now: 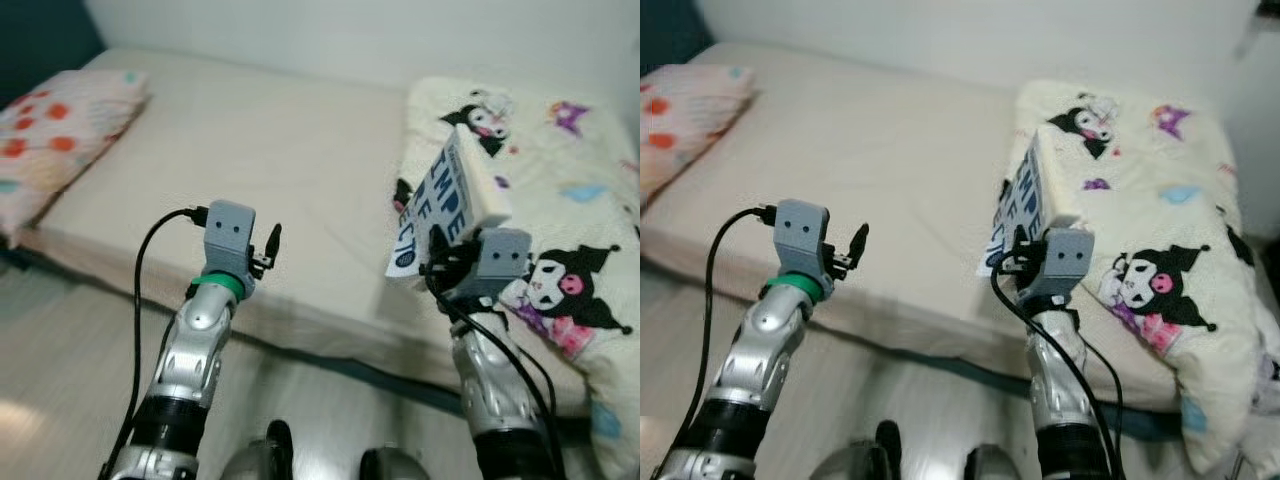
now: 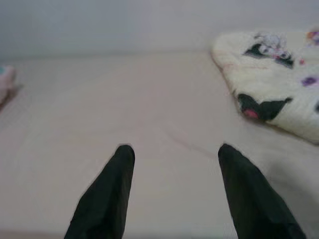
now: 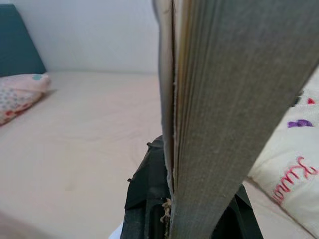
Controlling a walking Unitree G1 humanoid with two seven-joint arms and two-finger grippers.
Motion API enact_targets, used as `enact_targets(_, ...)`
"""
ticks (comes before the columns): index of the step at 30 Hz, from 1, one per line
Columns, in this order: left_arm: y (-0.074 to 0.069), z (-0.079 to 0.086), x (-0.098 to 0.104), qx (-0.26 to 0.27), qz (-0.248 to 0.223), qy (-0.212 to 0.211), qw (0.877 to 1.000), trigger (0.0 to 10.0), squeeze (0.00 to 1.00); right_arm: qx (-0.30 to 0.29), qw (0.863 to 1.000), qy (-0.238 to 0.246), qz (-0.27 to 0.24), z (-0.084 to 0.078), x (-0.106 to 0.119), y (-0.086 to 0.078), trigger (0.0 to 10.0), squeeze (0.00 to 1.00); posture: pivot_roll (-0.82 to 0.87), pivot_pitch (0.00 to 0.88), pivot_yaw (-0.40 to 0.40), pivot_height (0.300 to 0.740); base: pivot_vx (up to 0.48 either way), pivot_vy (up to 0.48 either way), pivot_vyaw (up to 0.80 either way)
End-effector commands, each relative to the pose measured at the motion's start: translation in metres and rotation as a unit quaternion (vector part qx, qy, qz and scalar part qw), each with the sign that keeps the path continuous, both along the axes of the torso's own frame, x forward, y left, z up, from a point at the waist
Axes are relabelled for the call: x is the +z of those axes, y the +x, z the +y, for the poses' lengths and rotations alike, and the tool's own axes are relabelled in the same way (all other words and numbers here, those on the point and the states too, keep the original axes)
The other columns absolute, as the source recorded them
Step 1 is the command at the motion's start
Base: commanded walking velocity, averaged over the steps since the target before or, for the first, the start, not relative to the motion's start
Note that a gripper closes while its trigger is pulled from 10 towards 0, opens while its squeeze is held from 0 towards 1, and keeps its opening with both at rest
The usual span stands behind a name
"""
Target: Clean up the room
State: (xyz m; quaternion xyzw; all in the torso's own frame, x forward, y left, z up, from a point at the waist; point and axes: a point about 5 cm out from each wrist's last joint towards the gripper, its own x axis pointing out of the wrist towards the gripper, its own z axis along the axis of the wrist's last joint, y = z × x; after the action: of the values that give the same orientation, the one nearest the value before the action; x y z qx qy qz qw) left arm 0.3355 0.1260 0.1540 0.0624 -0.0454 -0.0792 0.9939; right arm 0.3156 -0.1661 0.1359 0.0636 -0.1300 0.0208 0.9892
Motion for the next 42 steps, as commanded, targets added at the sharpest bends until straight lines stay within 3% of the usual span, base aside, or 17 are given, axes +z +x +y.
enact_targets(1,-0.004,0.004,-0.013,0.005,0.021,0.006,1.000,10.0,0.00,-0.003,1.000,0.010,-0.003,-0.001,0.000,-0.001,10.0,0.00,-0.02,0.095,0.055,0.740,-0.322,0.000,0.79)
enact_targets(13,-0.004,0.004,-0.014,0.005,0.025,0.003,1.000,10.0,0.00,0.001,1.000,0.023,0.000,-0.001,0.000,-0.001,10.0,0.00,-0.02,0.092,0.054,0.740,-0.235,0.000,0.75)
enact_targets(21,-0.004,0.002,-0.016,-0.004,0.032,0.015,0.999,10.0,0.00,0.015,0.999,0.045,0.006,0.001,-0.003,-0.001,10.0,0.00,-0.02,0.087,0.054,0.740,0.000,0.000,0.00)
enact_targets(31,-0.003,0.002,-0.014,-0.001,0.025,0.019,1.000,10.0,0.00,0.041,0.999,0.029,0.006,0.009,-0.003,-0.002,10.0,0.00,-0.02,0.086,0.053,0.740,0.411,0.000,0.00)
enact_targets(35,-0.003,0.002,-0.014,0.000,0.025,0.020,0.999,10.0,0.00,0.045,0.999,0.006,0.008,0.010,-0.004,-0.002,10.0,0.00,-0.02,0.087,0.052,0.740,0.480,0.000,0.72)
enact_targets(42,-0.003,0.003,-0.015,0.002,0.026,0.018,0.999,10.0,0.00,0.047,0.999,0.007,0.005,0.010,-0.003,-0.002,10.0,0.00,-0.02,0.090,0.052,0.740,0.480,0.000,0.71)
